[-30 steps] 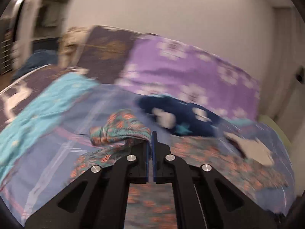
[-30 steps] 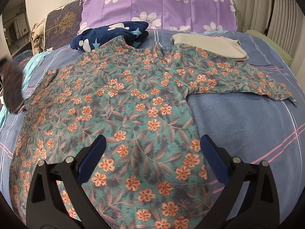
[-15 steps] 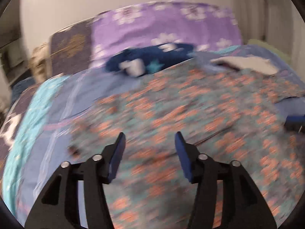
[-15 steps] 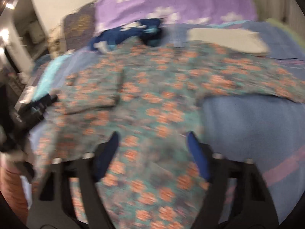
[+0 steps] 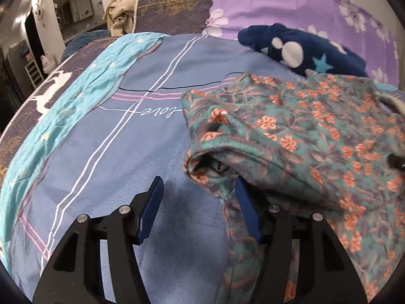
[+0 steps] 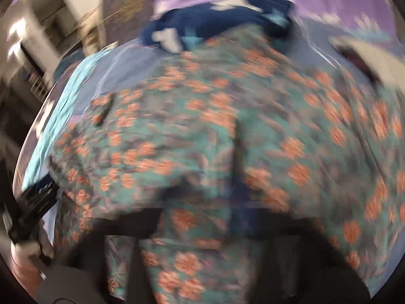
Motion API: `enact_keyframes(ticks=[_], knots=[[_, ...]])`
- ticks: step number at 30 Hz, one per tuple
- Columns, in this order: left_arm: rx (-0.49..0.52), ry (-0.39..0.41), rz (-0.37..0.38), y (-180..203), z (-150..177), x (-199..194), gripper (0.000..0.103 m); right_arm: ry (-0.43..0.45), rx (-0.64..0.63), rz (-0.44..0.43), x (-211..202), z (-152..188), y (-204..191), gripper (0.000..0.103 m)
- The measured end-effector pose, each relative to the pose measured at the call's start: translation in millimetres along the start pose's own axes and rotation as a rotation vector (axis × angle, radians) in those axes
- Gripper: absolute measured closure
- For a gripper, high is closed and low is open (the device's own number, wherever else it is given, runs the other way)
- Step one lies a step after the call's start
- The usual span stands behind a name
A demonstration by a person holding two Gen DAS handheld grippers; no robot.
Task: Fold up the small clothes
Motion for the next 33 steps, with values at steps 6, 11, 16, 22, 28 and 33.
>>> enact_keyframes(ticks=[6, 11, 16, 22, 28, 33], knots=[[0.013, 0.023, -0.056, -1, 3, -5, 0.04, 0.293, 0.069, 0.028, -96, -43, 24, 0.097], [0.089, 0.036, -0.116, 11, 2, -7, 0.038, 0.164, 0.194, 0.141, -80, -31, 97, 0.08], [0.098, 0.048, -0.086, 12, 2, -11, 0.038, 0.11, 0.275, 0.14, -68, -4, 130, 0.072], [0.09, 0.047, -0.006, 11, 5, -19, 0.039, 0.105, 0.123, 0.121, -77, 8, 98, 0.044], [-0.104, 0.083, 0.446, 4, -8, -58, 0.04, 0.024, 0.147, 0.126, -44, -1, 106, 0.043], [-0.144, 0.076, 0.404, -6, -59, -12, 0.04, 0.043, 0.164, 0.132, -34, -5, 109, 0.043]])
Point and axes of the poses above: each gripper's, at about its wrist camera, not at the fingertips, and x roughly the way its jaws point, y to its right, z to its underside, the point moved 8 cm from there along x, roughly the way its jaws point, and after that the axes turned 5 degrees about x, right-handed, at the moved point
